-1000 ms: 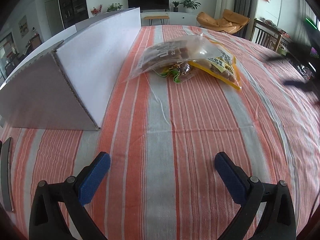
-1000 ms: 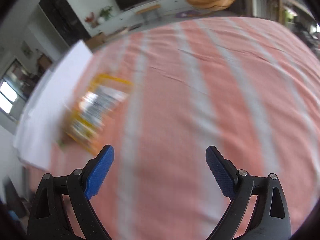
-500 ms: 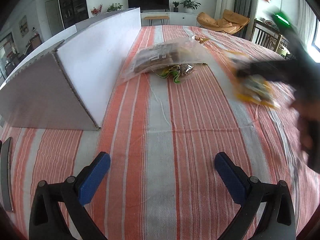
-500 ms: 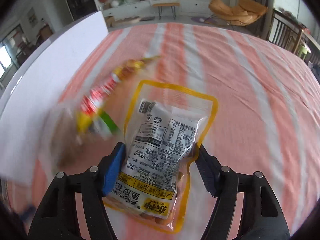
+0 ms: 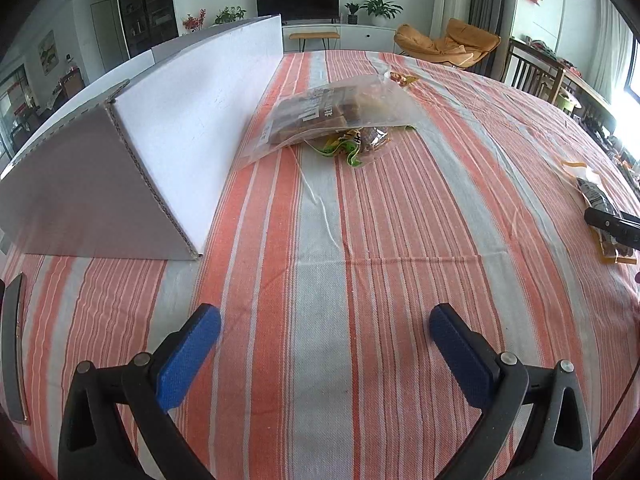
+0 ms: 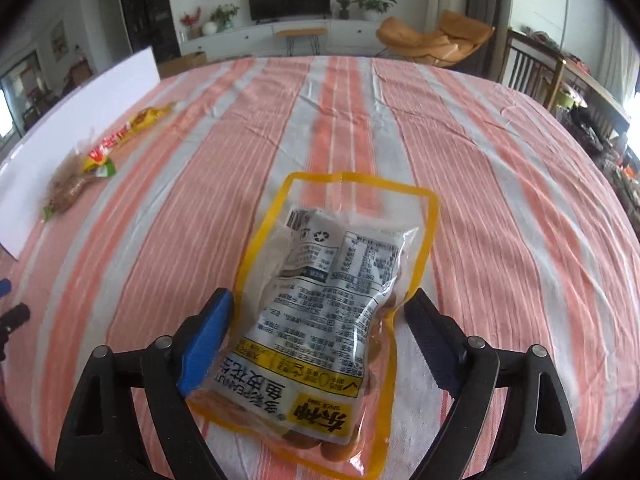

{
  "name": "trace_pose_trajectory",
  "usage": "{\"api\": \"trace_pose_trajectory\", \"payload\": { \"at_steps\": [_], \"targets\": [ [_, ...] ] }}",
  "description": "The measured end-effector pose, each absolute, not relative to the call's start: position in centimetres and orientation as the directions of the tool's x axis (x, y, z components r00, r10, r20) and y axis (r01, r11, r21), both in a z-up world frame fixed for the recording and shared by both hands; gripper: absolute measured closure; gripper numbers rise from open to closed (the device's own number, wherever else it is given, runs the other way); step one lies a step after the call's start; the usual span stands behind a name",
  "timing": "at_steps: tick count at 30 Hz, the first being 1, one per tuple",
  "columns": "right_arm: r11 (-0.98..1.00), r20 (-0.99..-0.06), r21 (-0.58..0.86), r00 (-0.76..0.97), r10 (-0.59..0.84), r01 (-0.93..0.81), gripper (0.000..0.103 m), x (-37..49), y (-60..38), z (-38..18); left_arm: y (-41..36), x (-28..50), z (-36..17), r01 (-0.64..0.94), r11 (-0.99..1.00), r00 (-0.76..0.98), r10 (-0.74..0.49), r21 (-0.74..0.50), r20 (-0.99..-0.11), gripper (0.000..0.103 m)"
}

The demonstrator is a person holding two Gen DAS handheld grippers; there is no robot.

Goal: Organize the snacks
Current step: 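Grasp the clear yellow-bordered peanut bag with the right tool, then lift the peanut bag with the right tool while the left tool reaches toward the clear brown-snack bag, then grasp the green-labelled clear bag of brown snacks with the left tool and lift it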

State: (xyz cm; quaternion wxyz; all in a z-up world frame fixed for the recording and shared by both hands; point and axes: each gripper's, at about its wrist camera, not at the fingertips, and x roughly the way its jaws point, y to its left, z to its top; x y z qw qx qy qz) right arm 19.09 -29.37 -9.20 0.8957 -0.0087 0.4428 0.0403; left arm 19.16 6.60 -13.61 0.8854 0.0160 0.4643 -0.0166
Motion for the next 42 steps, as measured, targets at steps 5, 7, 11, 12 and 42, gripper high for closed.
{"api": "trace_pose_trajectory", "payload": {
  "at_steps": [5, 7, 11, 12, 42],
  "targets": [
    [0.998, -0.798, 0.006, 0.600, 0.044, -0.065, 0.012, 19.4, -28.9, -9.3, 6.0, 19.5, -12.3, 0.017, 0.990, 0.511, -0.131, -0.142, -0.850, 0.000],
    [0.998, -0.799, 0.003, 0.600, 0.041, -0.064, 0.012, 19.8, -28.6, -9.4, 5.0, 21.5, -10.1, 0.051, 0.975, 0.516, -0.209, -0.214, -0.830, 0.000],
    [0.998, -0.799, 0.004, 0.600, 0.042, -0.064, 0.012, 19.8, -28.6, -9.4, 3.3, 28.9, -5.0, 0.075, 0.985, 0.579, -0.172, -0.158, -0.797, 0.000],
    [0.998, -0.799, 0.004, 0.600, 0.042, -0.064, 0.012, 19.8, -28.6, -9.4, 3.2, 30.6, -4.6, 0.075, 0.987, 0.583, -0.157, -0.140, -0.797, 0.000],
    [0.998, -0.799, 0.006, 0.600, 0.039, -0.057, 0.011, 20.1, -28.6, -9.5, 5.9, 17.0, -10.1, 0.069, 0.885, 0.300, -0.458, -0.460, -0.837, 0.011]
  ]
}}
